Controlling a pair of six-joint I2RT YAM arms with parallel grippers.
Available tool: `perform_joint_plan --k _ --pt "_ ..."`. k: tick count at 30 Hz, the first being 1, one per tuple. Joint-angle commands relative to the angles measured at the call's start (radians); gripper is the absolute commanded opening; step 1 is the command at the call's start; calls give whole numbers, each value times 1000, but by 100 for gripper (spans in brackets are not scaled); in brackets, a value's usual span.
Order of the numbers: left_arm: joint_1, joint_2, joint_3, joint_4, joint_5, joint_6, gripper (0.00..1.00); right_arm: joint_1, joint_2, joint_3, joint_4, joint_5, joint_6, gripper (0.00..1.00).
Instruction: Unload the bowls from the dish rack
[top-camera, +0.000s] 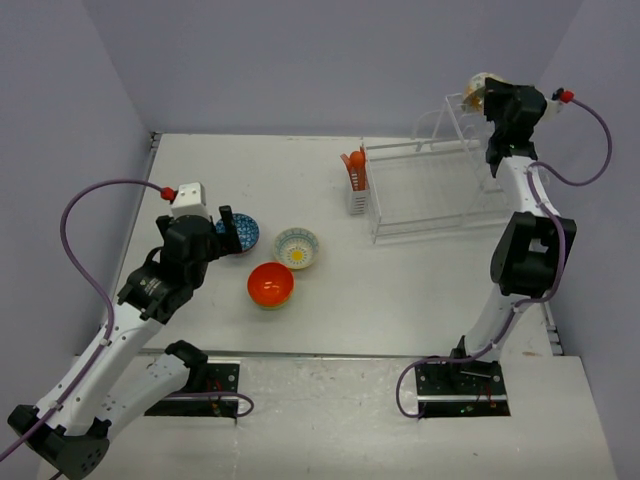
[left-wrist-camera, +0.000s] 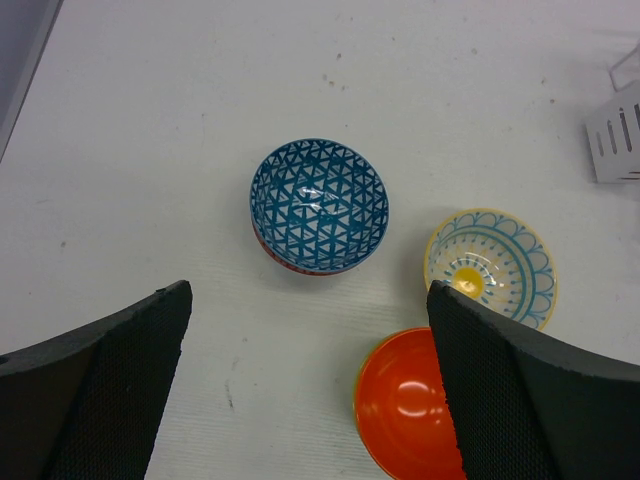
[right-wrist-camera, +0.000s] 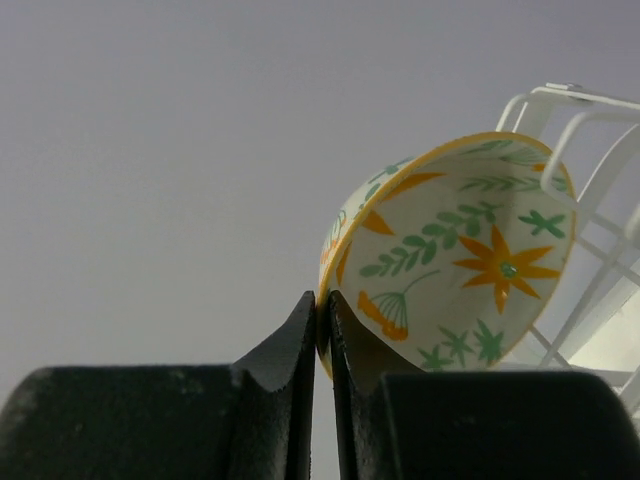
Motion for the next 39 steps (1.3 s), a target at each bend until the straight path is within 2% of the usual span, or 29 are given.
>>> perform_joint_plan --k 1,10,15,20,23,24,25,26,27,28,29,30,31,33,35,36,37,38,39 --pt "16 -4 -6 39 7 31 100 0 -95 -93 138 5 77 0" --pt "20 -1 -6 40 7 31 100 -2 -264 -237 318 22 151 0" --pt "22 -1 -6 40 4 31 100 -2 -325 -256 381 6 149 0" --pt "26 -1 -6 39 -5 29 100 7 -340 -195 438 -159 82 0" --pt "37 -6 0 33 -23 22 100 38 -347 -111 393 -374 -45 0" --pt "40 -11 0 33 -31 20 100 55 -369 -96 332 -480 -152 0" --pt "51 -21 1 31 -39 12 100 108 -392 -90 285 -498 -215 0" --pt "57 -27 3 28 -57 9 100 144 -417 -78 224 -500 -298 0" --pt "62 -41 1 25 -68 2 100 240 -461 -61 63 -482 -499 0" --pt "69 -47 1 23 -75 -3 100 292 -478 -41 -22 -454 -606 0" --pt "72 -54 3 20 -97 -8 100 343 -492 -2 -174 -413 -715 0" --pt "75 -60 4 16 -111 -14 100 398 -503 14 -232 -372 -881 0" --pt "84 -70 9 7 -123 -29 100 493 -497 40 -318 -301 -950 0" --pt "97 -81 14 -9 -169 -47 100 576 -466 156 -550 -239 -1109 0" --pt "114 -103 18 -24 -201 -72 100 691 -411 241 -674 -152 -1193 0" --pt "118 -110 21 -29 -209 -80 100 764 -385 272 -802 -121 -1276 0" --pt "129 -126 21 -33 -217 -89 100 809 -307 368 -885 -72 -1320 0" --pt "134 -132 21 -35 -226 -93 100 845 -258 428 -962 63 -1358 0" --pt "137 -138 21 -36 -232 -96 100 880 -204 497 -1139 128 -1383 0"
